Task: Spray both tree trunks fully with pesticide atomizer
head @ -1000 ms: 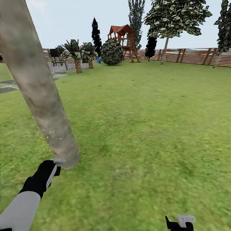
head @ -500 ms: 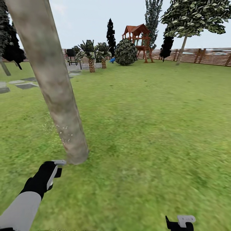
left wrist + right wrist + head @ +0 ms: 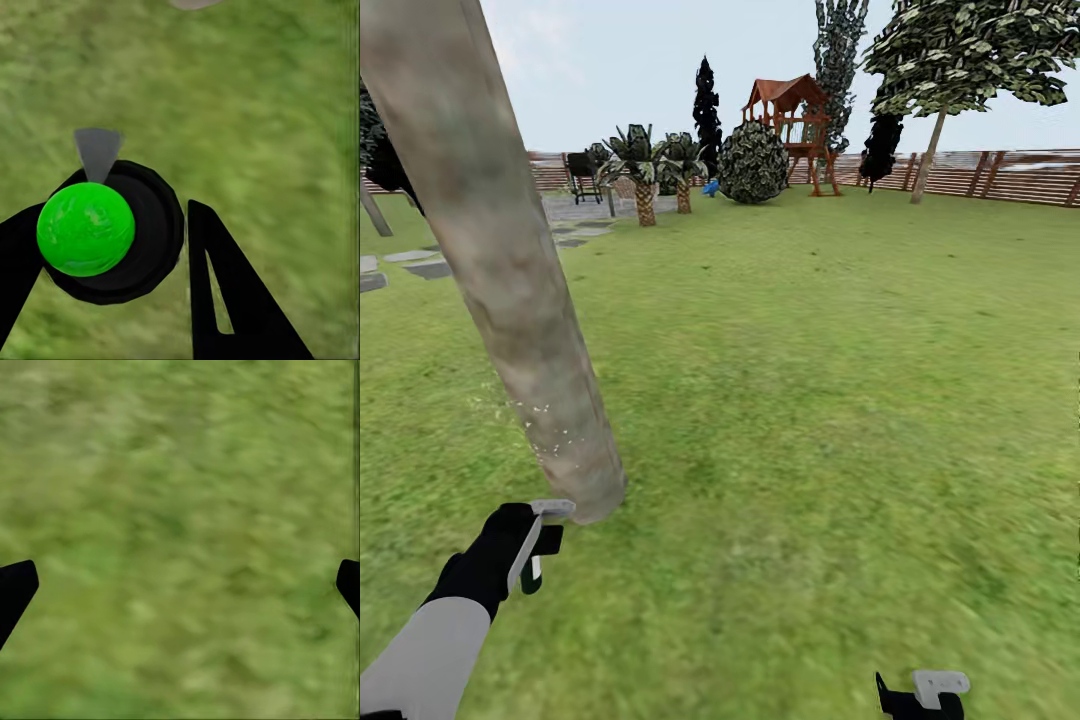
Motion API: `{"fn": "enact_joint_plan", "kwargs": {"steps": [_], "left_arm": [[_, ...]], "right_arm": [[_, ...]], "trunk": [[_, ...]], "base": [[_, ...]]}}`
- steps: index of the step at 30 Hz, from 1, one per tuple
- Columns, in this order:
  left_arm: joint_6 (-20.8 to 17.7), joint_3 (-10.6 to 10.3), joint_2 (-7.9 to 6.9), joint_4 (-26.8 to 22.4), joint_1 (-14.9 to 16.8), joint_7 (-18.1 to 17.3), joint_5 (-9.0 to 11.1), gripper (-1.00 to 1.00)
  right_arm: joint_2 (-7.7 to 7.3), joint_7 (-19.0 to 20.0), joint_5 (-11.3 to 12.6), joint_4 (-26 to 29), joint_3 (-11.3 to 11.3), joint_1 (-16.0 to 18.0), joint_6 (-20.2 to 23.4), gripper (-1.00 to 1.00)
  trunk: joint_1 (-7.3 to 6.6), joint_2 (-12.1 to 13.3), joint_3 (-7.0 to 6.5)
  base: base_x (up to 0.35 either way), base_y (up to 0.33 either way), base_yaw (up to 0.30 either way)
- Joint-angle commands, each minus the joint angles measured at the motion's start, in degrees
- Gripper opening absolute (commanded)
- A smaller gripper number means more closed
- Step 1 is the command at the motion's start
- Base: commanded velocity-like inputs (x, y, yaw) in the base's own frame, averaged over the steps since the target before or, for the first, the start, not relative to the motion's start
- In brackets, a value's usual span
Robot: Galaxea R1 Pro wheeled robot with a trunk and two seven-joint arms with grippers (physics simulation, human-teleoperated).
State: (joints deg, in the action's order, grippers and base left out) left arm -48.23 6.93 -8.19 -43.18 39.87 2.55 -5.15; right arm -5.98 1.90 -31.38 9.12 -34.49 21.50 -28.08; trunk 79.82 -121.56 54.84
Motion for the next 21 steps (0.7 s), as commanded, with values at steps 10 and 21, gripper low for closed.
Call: {"fn": "enact_joint_plan", "kwargs": {"steps": [10,21], "left_arm": [[-0.29,0.45,-0.24,-0.45,0.03,-0.27,-0.61,-1.00],[-0.29,0.83,-0.16,0.22,-0.06,-0.23,-0.69,-1.00]], "right_arm": [[0.00,0.21,-0.36,-0.07,-0.49,0.04,-0.22,1.00],[0.00,0.21,-0.35,-0.07,-0.49,0.04,-0.22,1.00]], "trunk": [[0.00,-0.02,0.05],[0.00,-0.02,0.05]], "base": [[0.032,-0.272,0.116],[0.187,-0.232,0.174]]}}
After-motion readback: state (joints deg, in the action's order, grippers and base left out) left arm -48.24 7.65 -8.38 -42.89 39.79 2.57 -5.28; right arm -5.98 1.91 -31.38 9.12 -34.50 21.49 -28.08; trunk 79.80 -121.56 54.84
